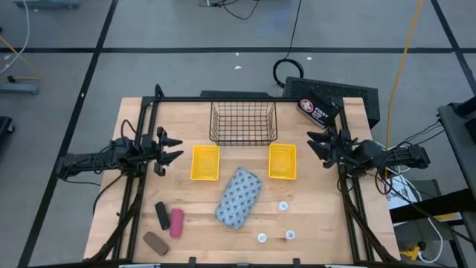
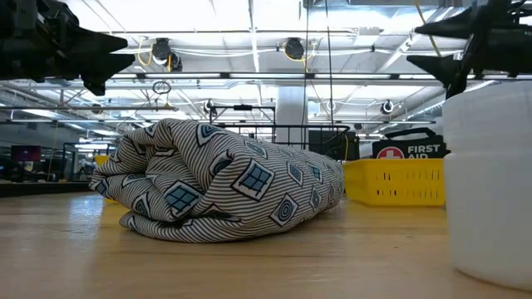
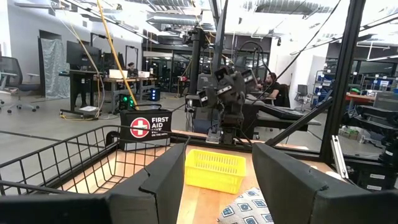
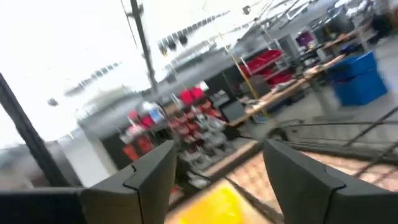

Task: Pick & Place Medicine items
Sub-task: Put the bottom right transparent pill bottle into the right yellow basket

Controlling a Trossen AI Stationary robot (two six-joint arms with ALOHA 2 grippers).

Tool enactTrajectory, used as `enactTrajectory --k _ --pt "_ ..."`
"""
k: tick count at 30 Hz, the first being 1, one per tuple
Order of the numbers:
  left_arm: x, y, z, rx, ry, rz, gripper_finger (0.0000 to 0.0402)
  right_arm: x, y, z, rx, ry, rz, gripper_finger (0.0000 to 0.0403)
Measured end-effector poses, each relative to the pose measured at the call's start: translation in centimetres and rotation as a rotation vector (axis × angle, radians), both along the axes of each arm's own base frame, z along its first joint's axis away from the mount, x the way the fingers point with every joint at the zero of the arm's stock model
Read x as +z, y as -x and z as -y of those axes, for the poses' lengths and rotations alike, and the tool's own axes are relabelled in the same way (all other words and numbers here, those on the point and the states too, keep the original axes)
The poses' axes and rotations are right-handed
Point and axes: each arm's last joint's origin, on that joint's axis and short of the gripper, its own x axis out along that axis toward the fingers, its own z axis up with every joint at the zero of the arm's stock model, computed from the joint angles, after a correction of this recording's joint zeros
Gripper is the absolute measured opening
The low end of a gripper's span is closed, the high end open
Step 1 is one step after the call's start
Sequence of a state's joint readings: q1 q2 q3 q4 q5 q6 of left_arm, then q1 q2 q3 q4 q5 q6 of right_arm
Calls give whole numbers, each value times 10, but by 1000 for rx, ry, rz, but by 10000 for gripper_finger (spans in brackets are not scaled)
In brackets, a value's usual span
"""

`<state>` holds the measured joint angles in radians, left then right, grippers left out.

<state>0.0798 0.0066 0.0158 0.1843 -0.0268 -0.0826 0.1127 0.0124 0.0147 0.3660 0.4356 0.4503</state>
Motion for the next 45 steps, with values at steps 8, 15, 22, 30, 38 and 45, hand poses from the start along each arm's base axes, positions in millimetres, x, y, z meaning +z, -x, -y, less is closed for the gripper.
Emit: enactTrajectory --k 8,15,22,30,38,45 --pt "0 0 0 0 0 0 198 20 7 -7 280 -31 255 233" --pt "0 0 0 0 0 0 198 20 -11 -42 589 117 192 247" --pt "0 0 0 0 0 0 198 66 -52 -122 731 376 24 284" --pt "0 0 0 0 0 2 198 86 -89 -227 746 697 -516 303" --pt "0 0 0 0 0 1 198 53 -102 -260 593 645 -1088 292" --pt "0 0 0 0 0 0 198 10 -106 -266 589 649 -1244 288"
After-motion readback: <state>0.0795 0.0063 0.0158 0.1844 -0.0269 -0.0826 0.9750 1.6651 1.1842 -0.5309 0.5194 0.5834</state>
